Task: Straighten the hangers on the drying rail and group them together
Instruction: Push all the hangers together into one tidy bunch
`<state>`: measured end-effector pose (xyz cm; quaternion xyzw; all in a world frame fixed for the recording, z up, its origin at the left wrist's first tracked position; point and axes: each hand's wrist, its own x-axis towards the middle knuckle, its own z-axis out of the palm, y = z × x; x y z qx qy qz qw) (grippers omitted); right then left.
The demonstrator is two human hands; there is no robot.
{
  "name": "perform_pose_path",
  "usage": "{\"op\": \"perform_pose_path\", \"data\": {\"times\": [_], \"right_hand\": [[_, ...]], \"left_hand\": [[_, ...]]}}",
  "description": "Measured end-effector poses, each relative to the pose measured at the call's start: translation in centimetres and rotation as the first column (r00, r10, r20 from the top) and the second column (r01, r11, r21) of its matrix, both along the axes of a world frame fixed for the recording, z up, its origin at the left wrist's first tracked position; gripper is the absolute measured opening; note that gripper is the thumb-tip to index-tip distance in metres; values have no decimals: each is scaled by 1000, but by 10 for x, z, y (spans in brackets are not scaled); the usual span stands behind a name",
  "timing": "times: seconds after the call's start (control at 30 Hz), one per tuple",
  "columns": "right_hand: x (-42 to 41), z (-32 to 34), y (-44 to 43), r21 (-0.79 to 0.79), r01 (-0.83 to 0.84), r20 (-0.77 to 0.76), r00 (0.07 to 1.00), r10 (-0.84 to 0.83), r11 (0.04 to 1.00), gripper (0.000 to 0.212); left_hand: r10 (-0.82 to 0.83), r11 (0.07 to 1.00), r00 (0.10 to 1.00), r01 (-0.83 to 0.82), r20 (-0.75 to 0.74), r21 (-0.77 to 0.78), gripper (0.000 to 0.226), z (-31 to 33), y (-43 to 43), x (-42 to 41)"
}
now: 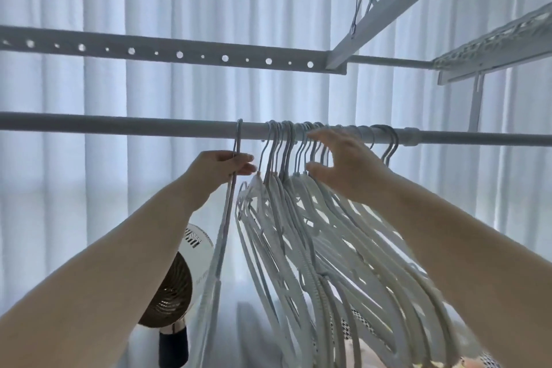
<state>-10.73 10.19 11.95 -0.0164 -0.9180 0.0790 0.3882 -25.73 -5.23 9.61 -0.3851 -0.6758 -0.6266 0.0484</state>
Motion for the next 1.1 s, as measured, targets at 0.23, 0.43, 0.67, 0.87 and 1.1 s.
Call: {"op": "perform_pose_path", "data": {"times": [0.23,0.43,0.67,0.87,1.1], "right_hand": [[-50,32,0,118,167,150,971,-184,979,61],[-54,33,8,116,151,143,975,-167,982,60],[-42,41,28,174,257,232,928,-293,951,71],[-37,38,41,149,214,206,948,-242,965,67],[-28,36,52,157,200,194,954,-229,967,65]], "left_hand": [[-22,999,1000,22,4,-26,24,1,-22,-11],[124,990,992,-125,-28,-62,24,1,-22,-15],[538,773,634,-634,-556,25,35,34,-28,7],[209,806,549,-565,-809,-175,47,69,39,31],[101,707,647,-581,-756,-403,59,77,70,25]]}}
